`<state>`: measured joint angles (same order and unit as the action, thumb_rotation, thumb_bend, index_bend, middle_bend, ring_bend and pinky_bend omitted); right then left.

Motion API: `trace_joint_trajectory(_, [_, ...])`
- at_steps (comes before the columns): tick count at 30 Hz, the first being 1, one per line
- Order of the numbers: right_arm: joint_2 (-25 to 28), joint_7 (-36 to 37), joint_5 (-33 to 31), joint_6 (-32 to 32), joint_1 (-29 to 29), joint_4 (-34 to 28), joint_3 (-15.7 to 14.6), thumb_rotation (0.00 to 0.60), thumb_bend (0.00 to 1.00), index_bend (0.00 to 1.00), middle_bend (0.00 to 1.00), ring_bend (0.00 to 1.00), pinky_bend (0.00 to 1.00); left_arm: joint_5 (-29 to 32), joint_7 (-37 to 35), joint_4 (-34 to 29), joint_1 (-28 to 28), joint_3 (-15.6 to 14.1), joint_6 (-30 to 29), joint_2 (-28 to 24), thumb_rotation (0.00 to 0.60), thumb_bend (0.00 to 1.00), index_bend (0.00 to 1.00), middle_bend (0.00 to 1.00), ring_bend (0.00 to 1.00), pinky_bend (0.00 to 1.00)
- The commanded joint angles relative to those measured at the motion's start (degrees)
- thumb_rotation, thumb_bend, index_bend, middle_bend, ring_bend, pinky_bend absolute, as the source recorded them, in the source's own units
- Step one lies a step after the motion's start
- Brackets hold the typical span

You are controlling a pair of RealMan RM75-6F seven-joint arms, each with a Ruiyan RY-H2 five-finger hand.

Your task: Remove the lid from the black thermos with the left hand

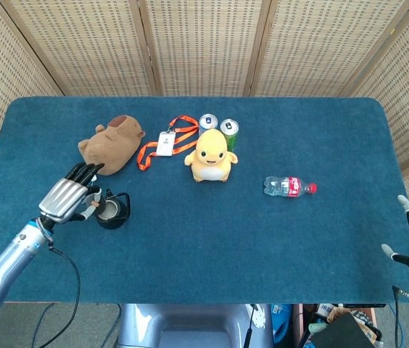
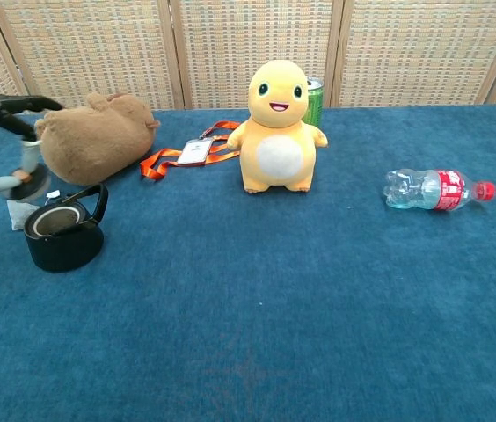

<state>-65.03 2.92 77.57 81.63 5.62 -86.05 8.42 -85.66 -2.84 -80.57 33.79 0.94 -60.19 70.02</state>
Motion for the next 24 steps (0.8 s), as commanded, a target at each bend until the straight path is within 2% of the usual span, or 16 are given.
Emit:
trace_joint_trajectory(1, [0.1, 0.0, 0.1, 0.2, -0.1, -0.3, 0.0, 0.6, 0.0, 0.0, 0.0, 0.0, 0.0, -1.0, -1.2, 0.3, -3.0, -2.4, -2.4, -0.3, 0.6, 0.4, 0.58, 0.0, 0.0, 0.0])
trace_joint_trajectory(8, [0.4, 0.2, 0.9, 0.5, -0.2, -0.8, -0.3, 0.6, 0.0, 0.0, 0.0, 0.0, 0.0, -1.2, -5.0, 7.7, -6.3, -4.8, -2.8, 4.3, 0.6, 0.4, 0.58, 0.0, 0.0, 0.0])
trace_joint_trajectory(16, [0.6, 0.5, 0.9, 0.6, -0.2, -1.0, -0.3, 0.6, 0.0, 0.0, 0.0, 0.0, 0.0, -1.0, -6.3, 11.7, -6.1, -4.6, -1.1, 7.7, 0.6, 0.4, 0.58, 0.0, 0.0, 0.0])
trace_joint_trajectory(18, [0.7, 0.7, 0.8, 0.7, -0.3, -0.9, -0.2, 0.6, 0.0, 0.0, 0.0, 0.0, 0.0, -0.7, -6.3, 12.1, -5.8, -4.2, -0.3, 8.5, 0.6, 0.4, 0.52, 0.0, 0.0, 0.0])
trace_joint_trajectory(21, [0.8, 0.9, 0.8, 0.7, -0.3, -0.8, -0.2, 0.6, 0.0, 0.0, 0.0, 0.0, 0.0, -0.3, -5.8, 11.2, -5.8, -4.0, 0.1, 8.3, 0.6, 0.4, 0.31, 0.0, 0.0, 0.0])
trace_joint_trajectory(24, [0.7, 1.0, 0.9, 0.7, -0.3, -0.8, -0.3, 0.6, 0.0, 0.0, 0.0, 0.0, 0.0, -0.2, -5.7, 9.5, -6.2, -3.7, -0.8, 7.2, 0.6, 0.4, 0.18, 0.0, 0.0, 0.0])
